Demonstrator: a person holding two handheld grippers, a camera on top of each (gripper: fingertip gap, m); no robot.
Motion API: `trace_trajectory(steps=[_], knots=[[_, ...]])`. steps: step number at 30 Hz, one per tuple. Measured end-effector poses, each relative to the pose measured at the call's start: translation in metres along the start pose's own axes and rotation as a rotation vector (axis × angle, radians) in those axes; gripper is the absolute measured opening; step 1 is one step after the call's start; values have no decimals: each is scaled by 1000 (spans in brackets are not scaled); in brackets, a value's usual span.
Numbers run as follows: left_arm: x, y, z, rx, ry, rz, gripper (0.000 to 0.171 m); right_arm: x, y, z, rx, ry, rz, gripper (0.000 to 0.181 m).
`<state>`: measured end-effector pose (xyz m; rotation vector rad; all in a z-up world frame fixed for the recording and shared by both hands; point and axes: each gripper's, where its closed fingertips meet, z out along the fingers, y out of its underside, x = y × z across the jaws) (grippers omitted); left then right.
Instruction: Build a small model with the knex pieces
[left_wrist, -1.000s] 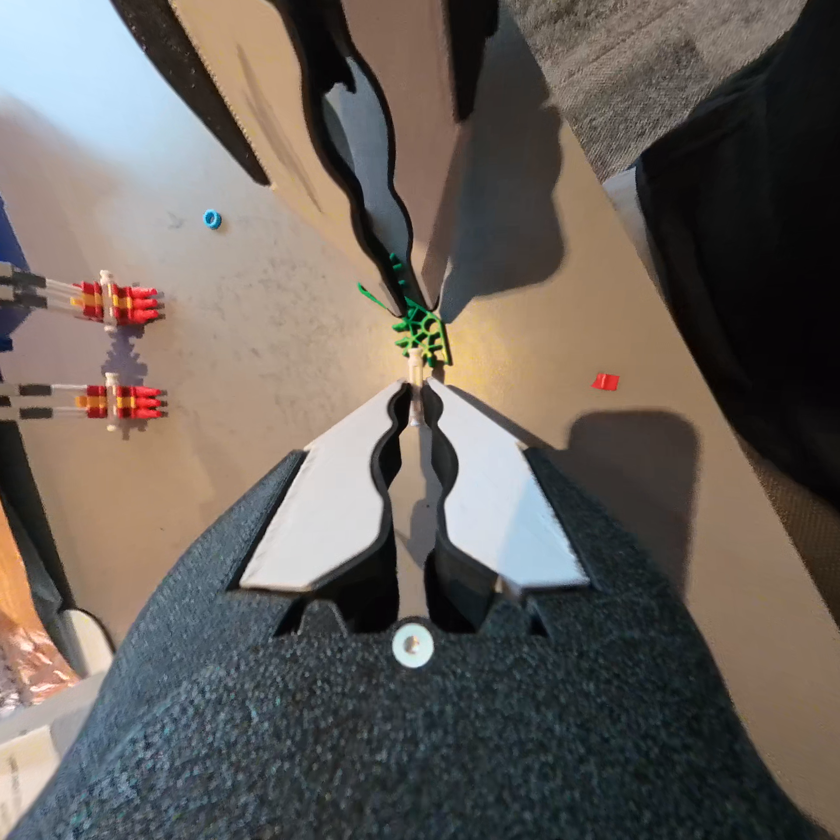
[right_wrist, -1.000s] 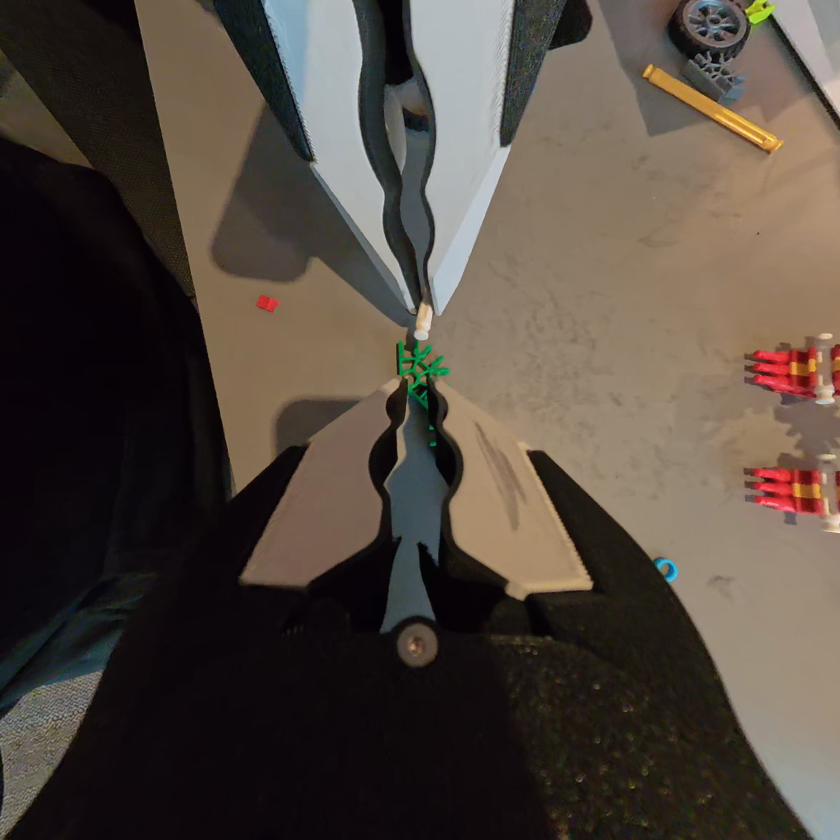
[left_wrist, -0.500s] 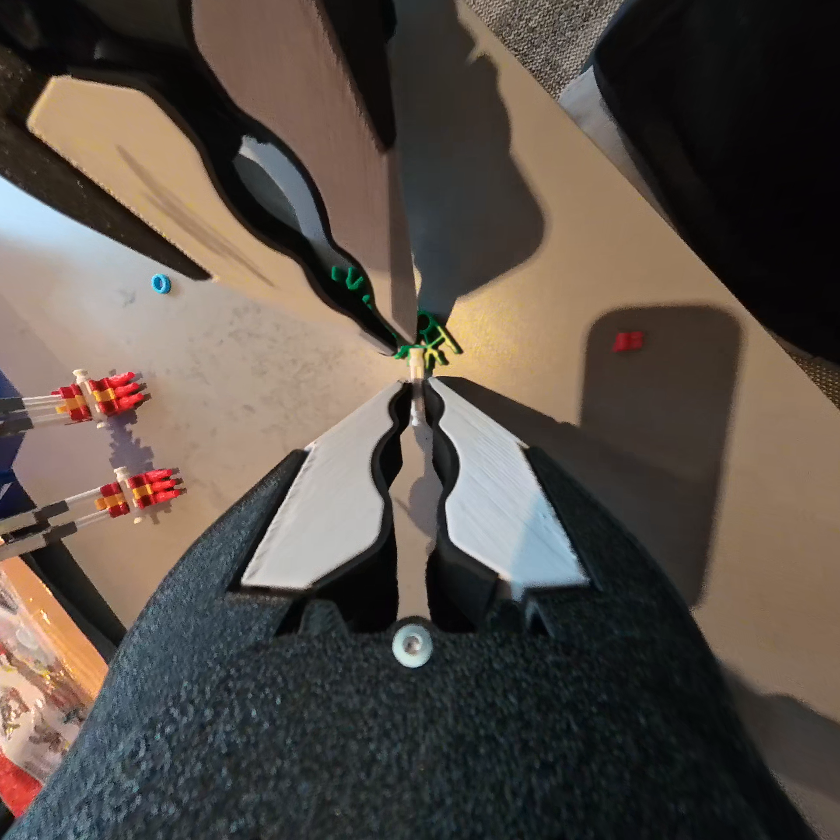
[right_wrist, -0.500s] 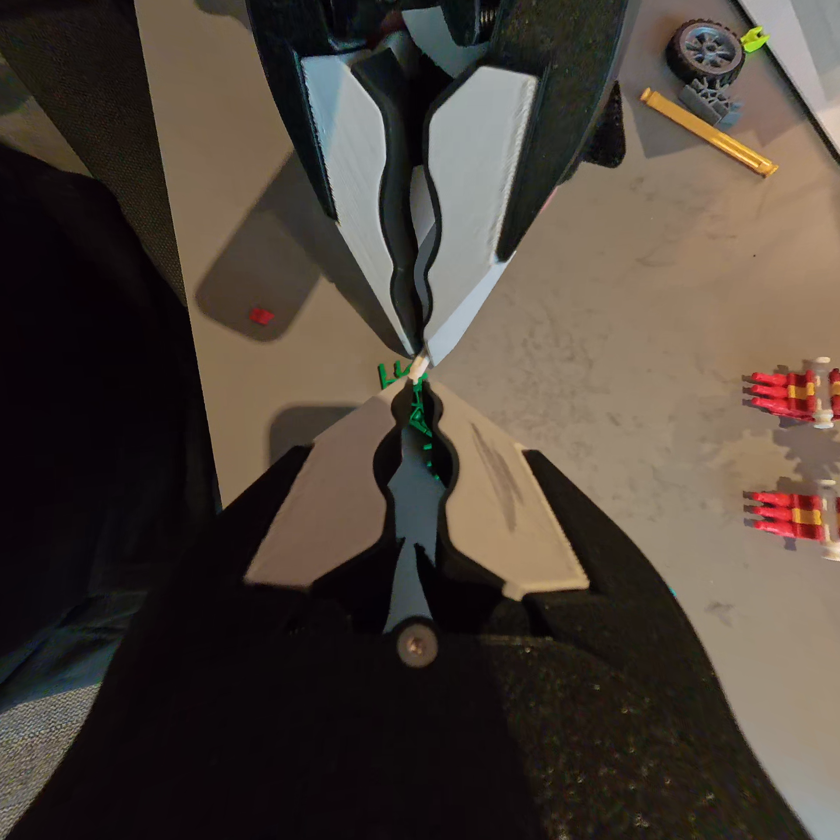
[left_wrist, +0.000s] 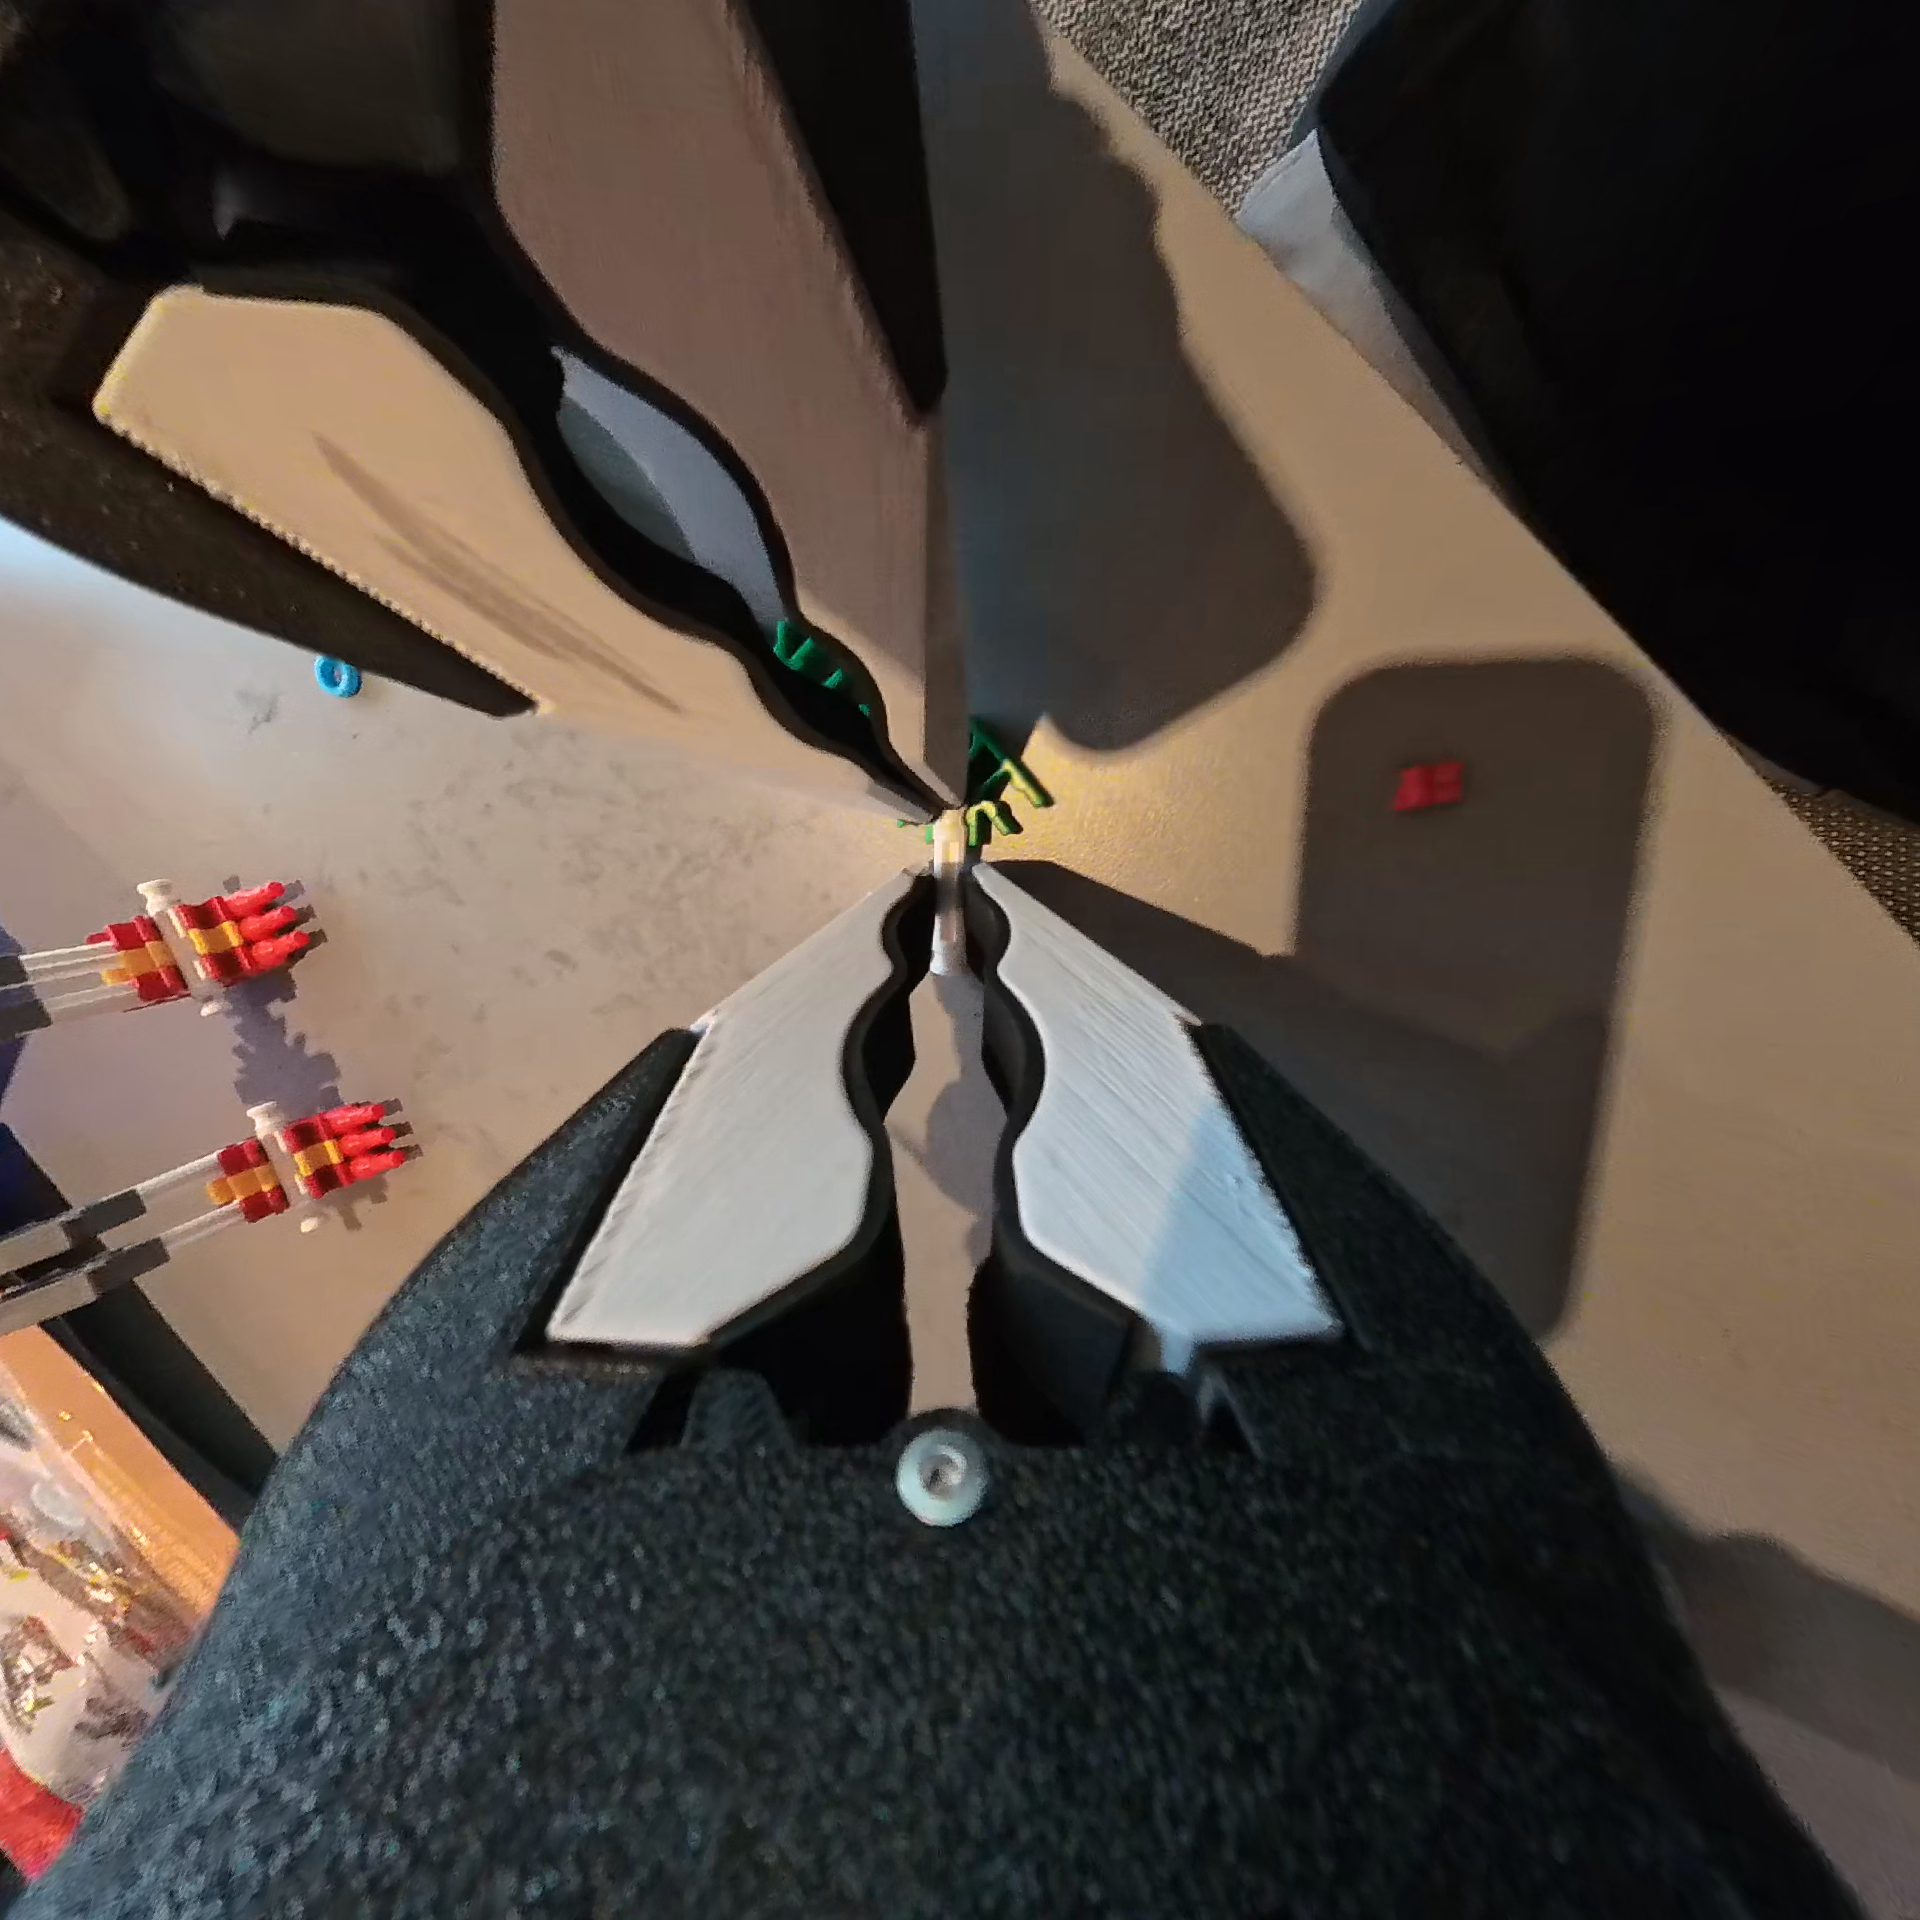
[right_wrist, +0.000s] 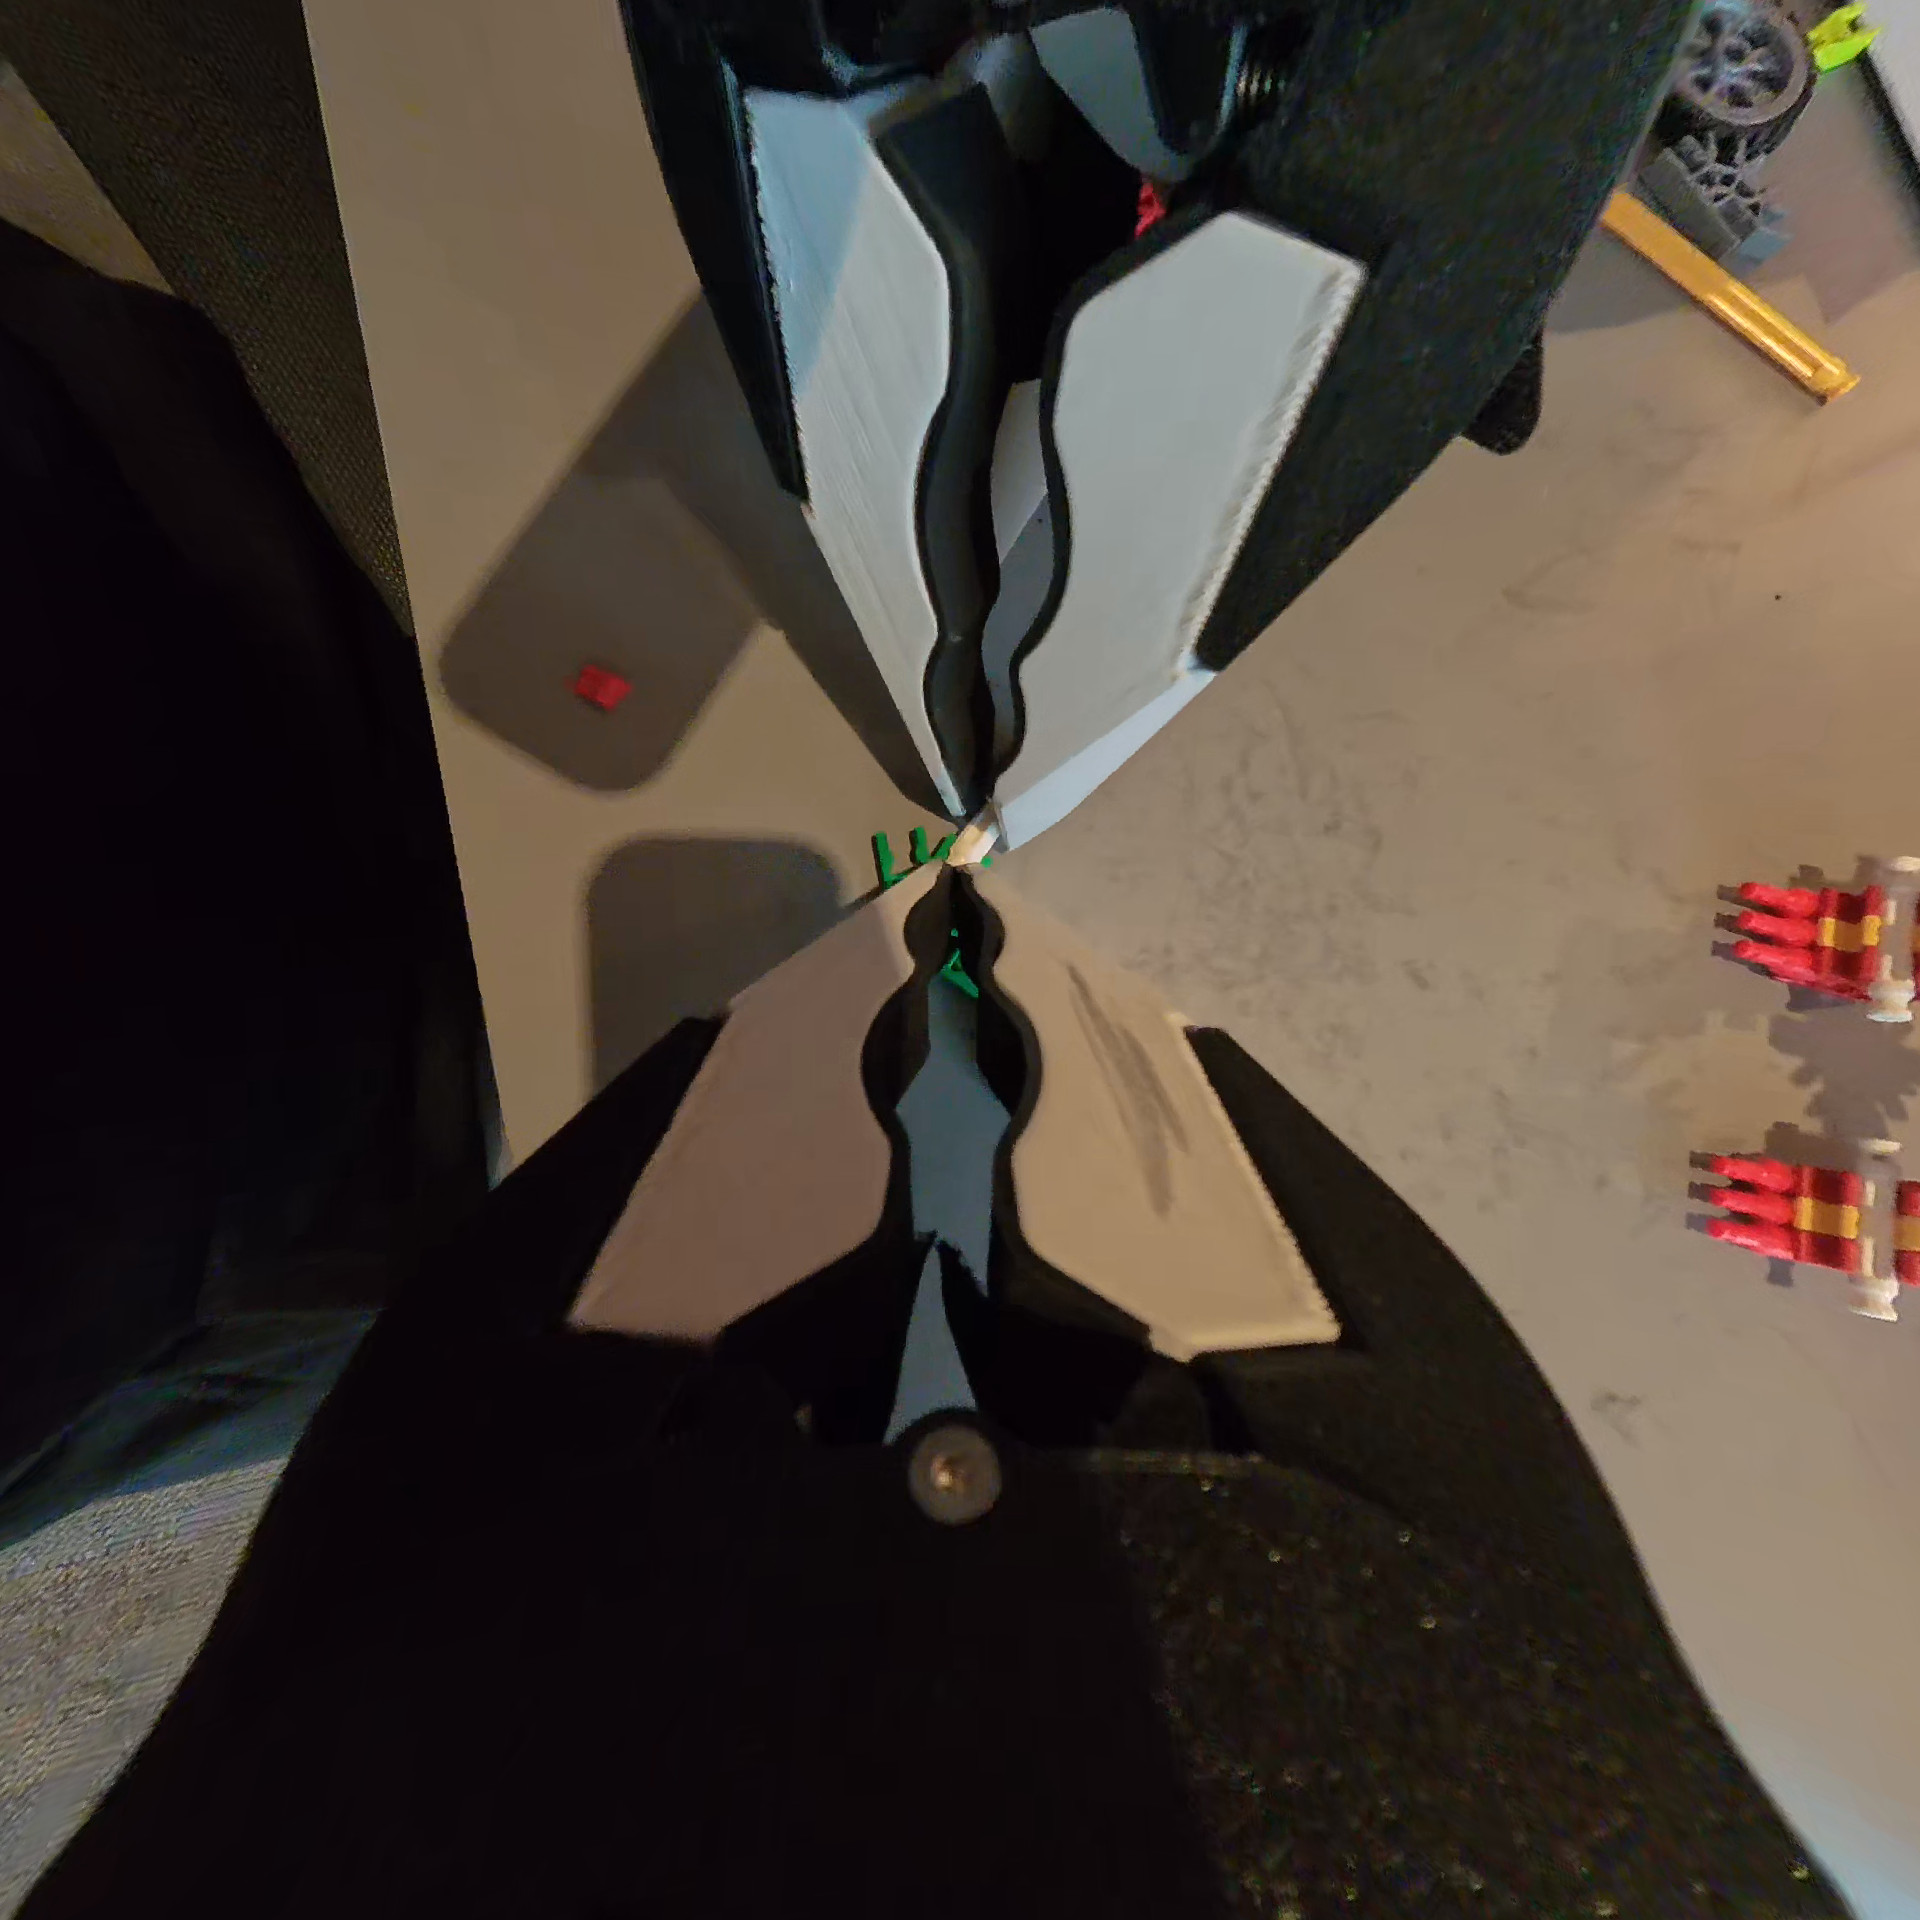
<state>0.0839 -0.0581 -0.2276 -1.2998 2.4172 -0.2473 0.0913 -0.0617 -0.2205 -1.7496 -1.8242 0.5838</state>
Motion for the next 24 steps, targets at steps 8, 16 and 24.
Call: trace_trajectory(steps=[8,16,24], knots=[[0,0,0,10,-5,-21,4,0,-6,-3,44,-91,112,0],[0,0,0,13,-11,-32,4,1,-4,1,-8,-68,76,0],[0,0,1,8,-15,-36,4,1,-2,2,-36,-101,80,0]])
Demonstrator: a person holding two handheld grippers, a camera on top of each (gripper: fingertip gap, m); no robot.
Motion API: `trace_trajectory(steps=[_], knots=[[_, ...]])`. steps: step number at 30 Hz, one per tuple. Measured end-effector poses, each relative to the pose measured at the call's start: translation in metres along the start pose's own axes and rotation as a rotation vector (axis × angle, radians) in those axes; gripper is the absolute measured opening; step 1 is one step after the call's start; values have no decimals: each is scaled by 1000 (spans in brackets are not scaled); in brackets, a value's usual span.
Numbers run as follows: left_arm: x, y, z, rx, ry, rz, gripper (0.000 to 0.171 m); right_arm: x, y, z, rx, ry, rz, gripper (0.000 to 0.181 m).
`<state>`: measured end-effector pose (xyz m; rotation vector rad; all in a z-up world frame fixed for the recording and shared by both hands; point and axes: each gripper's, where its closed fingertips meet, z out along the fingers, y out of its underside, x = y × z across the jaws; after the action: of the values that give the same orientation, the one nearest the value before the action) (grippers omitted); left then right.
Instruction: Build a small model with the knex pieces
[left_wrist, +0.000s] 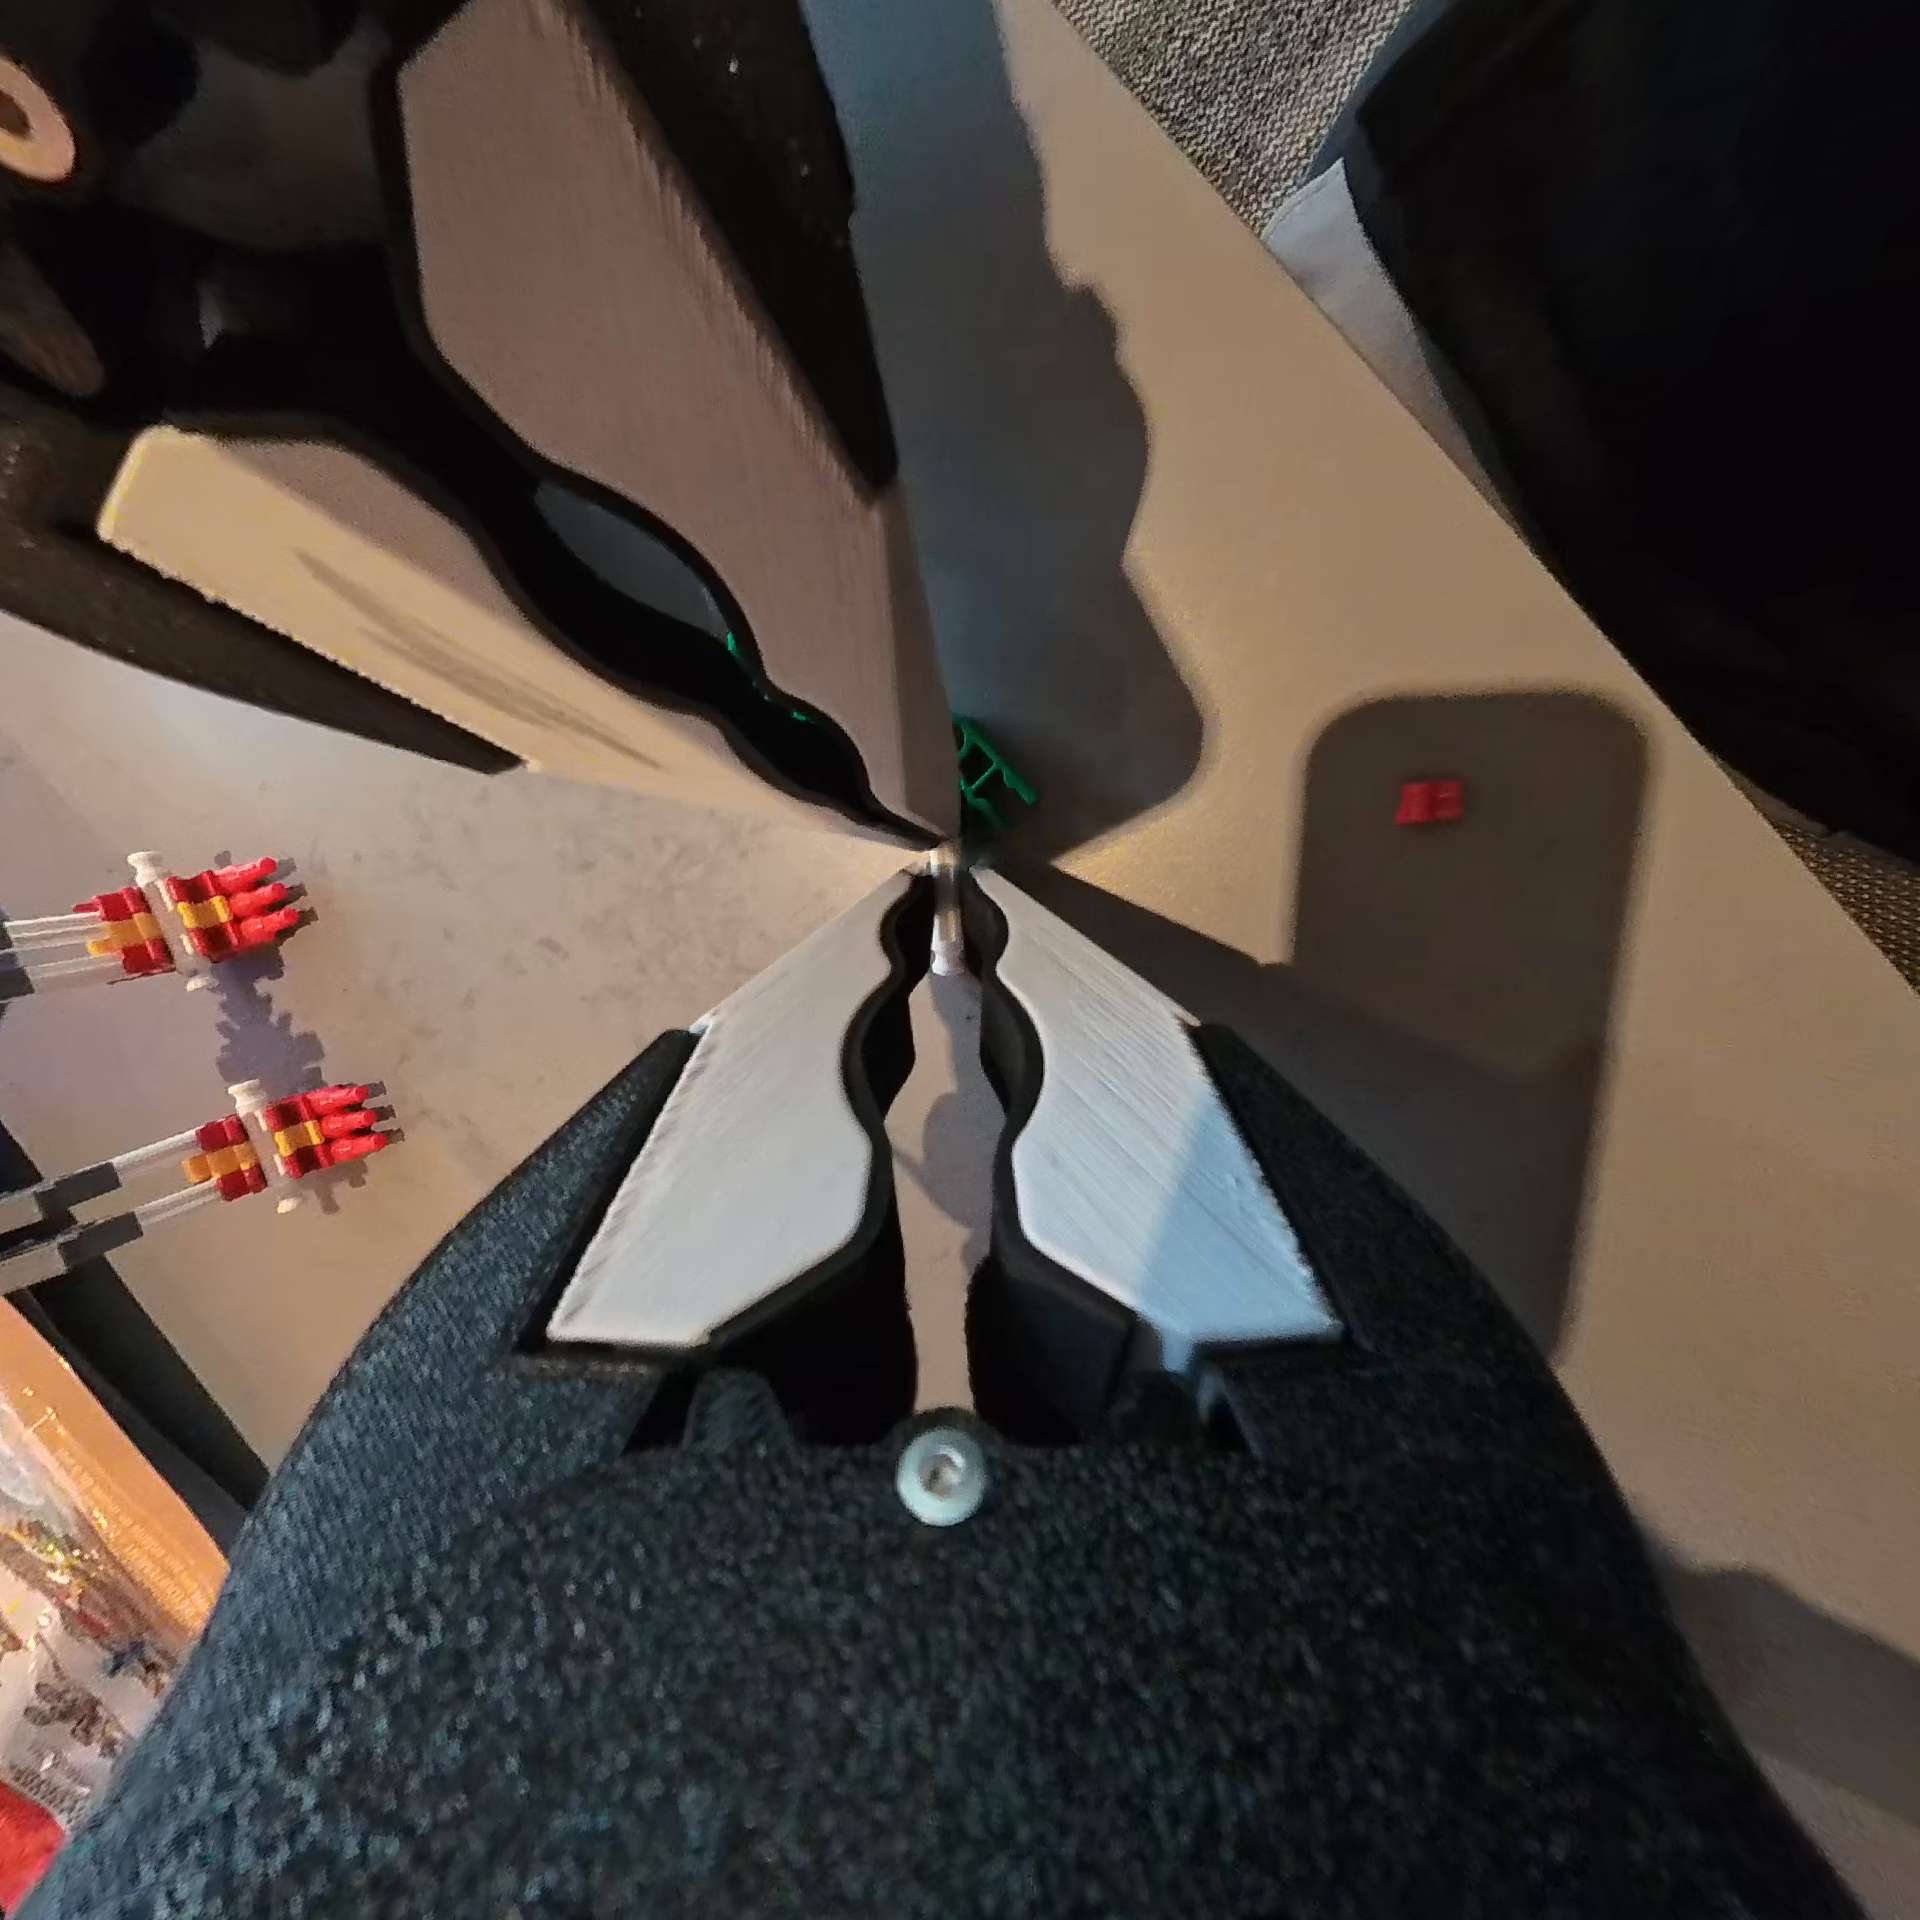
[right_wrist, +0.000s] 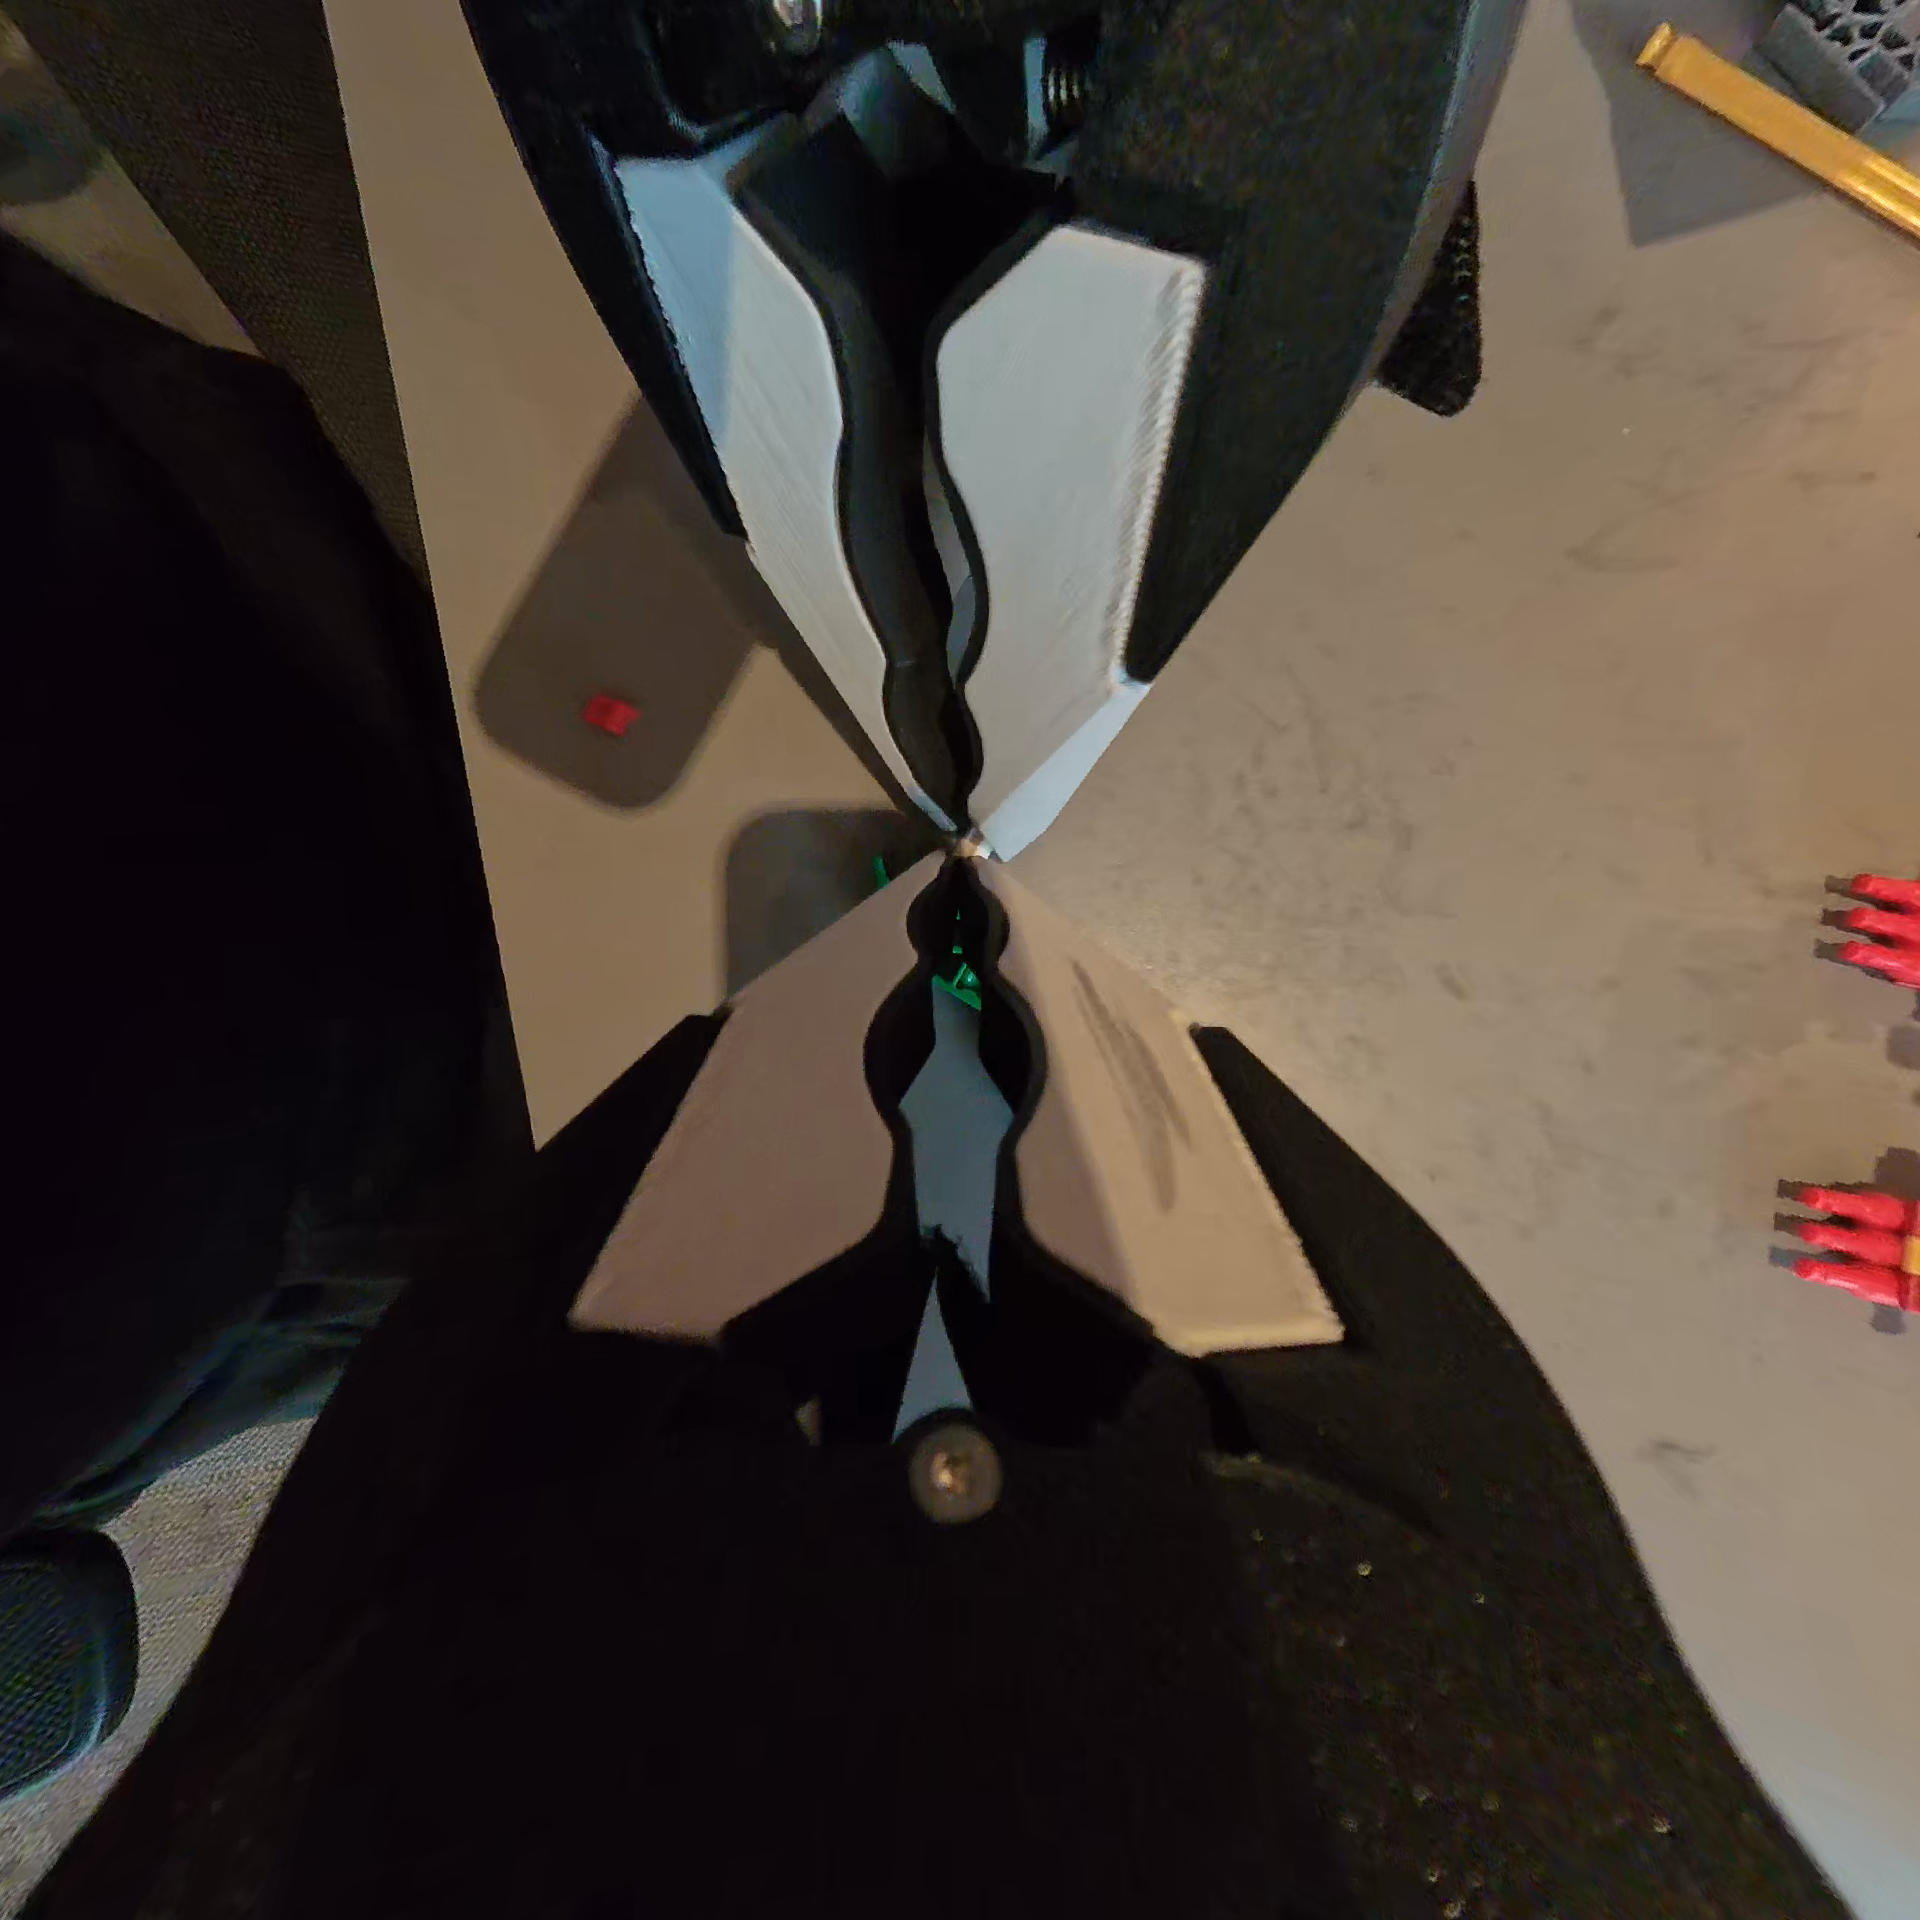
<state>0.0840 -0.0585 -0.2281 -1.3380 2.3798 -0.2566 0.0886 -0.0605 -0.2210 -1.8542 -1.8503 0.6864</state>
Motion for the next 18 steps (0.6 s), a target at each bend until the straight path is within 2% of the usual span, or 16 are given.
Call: trace_trajectory(steps=[18], knots=[[-1,0,0,1,-6,-55,4,0,2,0,-135,-39,-63,0]])
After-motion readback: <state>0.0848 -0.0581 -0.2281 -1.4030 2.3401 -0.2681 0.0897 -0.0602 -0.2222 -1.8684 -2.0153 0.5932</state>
